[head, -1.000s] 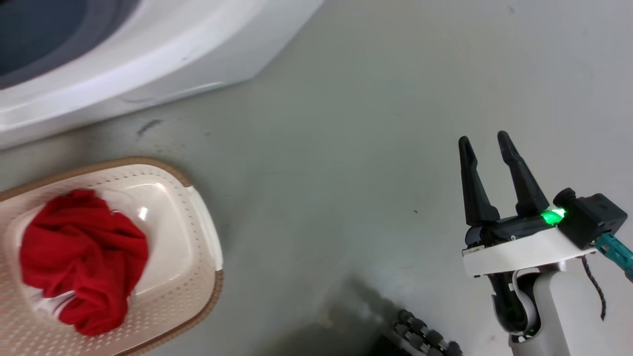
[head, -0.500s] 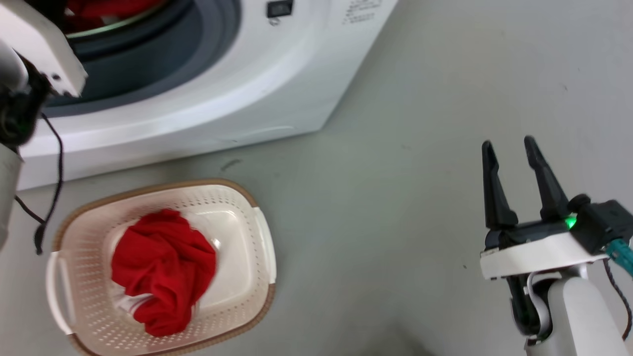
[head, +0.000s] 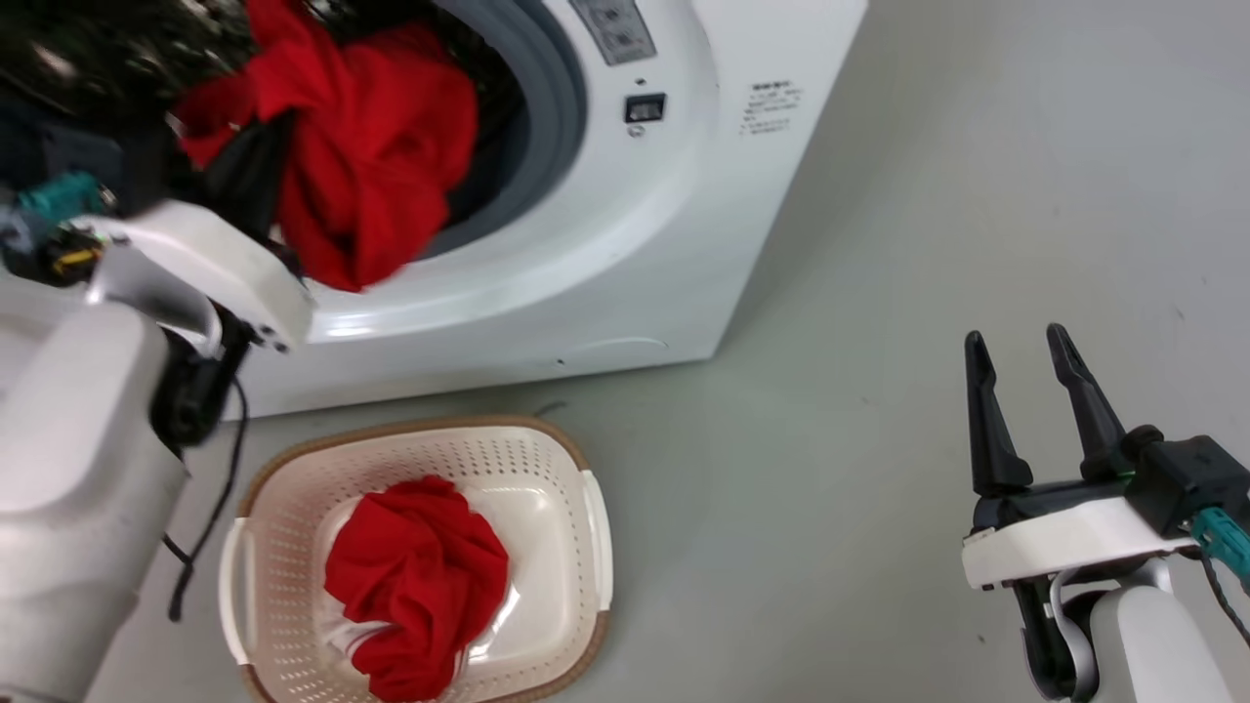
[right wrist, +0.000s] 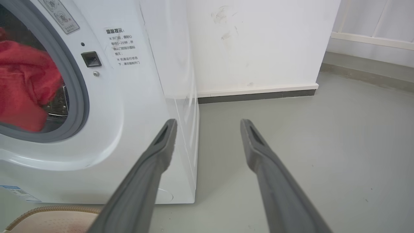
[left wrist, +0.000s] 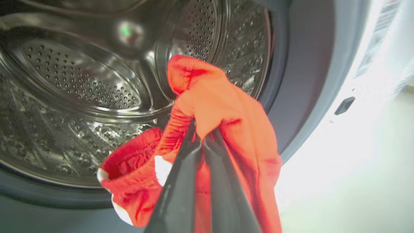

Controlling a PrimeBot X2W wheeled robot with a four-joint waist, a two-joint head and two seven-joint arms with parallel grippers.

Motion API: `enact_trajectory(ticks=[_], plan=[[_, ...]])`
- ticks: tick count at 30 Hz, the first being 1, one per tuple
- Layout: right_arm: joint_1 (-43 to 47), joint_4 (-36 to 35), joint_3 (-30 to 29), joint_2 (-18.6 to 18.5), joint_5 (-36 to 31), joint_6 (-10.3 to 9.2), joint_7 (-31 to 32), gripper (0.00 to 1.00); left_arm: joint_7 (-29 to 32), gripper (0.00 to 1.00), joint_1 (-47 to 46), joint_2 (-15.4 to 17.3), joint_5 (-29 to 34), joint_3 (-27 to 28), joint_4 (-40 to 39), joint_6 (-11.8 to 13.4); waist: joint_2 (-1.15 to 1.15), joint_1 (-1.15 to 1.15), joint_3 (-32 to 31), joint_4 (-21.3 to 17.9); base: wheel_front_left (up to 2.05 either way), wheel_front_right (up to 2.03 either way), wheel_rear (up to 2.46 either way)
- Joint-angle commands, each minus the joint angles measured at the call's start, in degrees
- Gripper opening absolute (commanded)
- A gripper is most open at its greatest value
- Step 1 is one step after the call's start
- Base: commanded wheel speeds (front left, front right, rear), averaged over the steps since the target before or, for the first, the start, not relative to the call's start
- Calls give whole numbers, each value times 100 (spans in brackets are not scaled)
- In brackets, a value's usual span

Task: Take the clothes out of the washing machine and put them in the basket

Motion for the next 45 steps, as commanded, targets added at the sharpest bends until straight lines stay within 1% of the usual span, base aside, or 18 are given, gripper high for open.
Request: enact_trajectory(ticks=[1, 6, 10, 13, 15, 19, 20, 24, 29, 30, 31, 34, 36, 39, 43, 45], plan=[[64, 27, -44, -5, -46, -4, -13, 100, -126, 0, 146, -29, 54, -6, -157, 67, 0, 1, -219, 194, 0, 0, 0], [149, 51, -166, -5, -137, -4, -13, 100, -377, 0, 609, -132, 7, 44, -802, 326, 0, 1, -449, 405, 0, 0, 0], [204, 62, -291, -5, -206, -4, -14, 100, -487, 0, 1046, -308, -78, 63, -1358, 544, 0, 1, -575, 600, 0, 0, 0], [232, 37, -341, -2, -237, -4, -14, 100, -498, 0, 1416, -398, -130, -26, -1722, 644, 0, 1, -602, 720, 0, 0, 0], [234, 27, -325, -4, -263, -4, -13, 100, -470, 0, 1644, -409, -158, -122, -1916, 674, 0, 1, -589, 766, 0, 0, 0], [190, 3, -322, -4, -286, -4, -13, 100, -397, 0, 2088, -377, -275, -274, -2021, 604, 0, 1, -504, 834, 0, 0, 0], [172, 0, -307, -3, -293, -4, -13, 100, -388, 0, 2164, -377, -276, -328, -1977, 587, 0, 1, -473, 839, 0, 0, 0], [77, -28, -262, -4, -320, -4, -13, 100, -313, 0, 2330, -474, -221, -620, -1665, 389, 0, 1, -268, 825, 0, 0, 0], [-4, -70, -261, -4, -315, -4, -13, 100, -317, 0, 2192, -754, -116, -952, -953, 135, 0, 1, 79, 758, 0, 0, 0], [-4, -70, -261, -4, -315, -4, -13, 100, -317, 0, 2192, -754, -116, -952, -953, 135, 0, 1, 79, 758, 0, 0, 0], [-45, -97, -255, -4, -316, -4, -13, 100, -344, 0, 2075, -876, -94, -1054, -617, 44, 0, 1, 266, 710, 0, 0, 0], [-136, -154, -261, -4, -298, -4, -14, 100, -392, 0, 1904, -1007, 5, -1191, -111, -58, 0, 1, 559, 624, 0, 0, 0], [-159, -172, -276, -3, -292, -4, -13, 100, -427, 0, 1832, -1065, 24, -1230, 33, -82, 0, 1, 656, 598, 0, 0, 0], [-228, -211, -270, -4, -285, -4, -13, 100, -462, 0, 1636, -1200, 21, -1290, 594, -156, 0, 1, 944, 516, 0, 0, 0], [-324, -299, -243, -1, -266, -4, -13, 100, -502, 0, 1322, -1391, -131, -1384, 1291, -233, 0, 1, 1345, 413, 0, 0, 0], [-383, -335, -187, -2, -295, -4, -13, 100, -556, 0, 1113, -1402, -92, -1480, 1582, -245, 0, 1, 1548, 347, 0, 0, 0]])
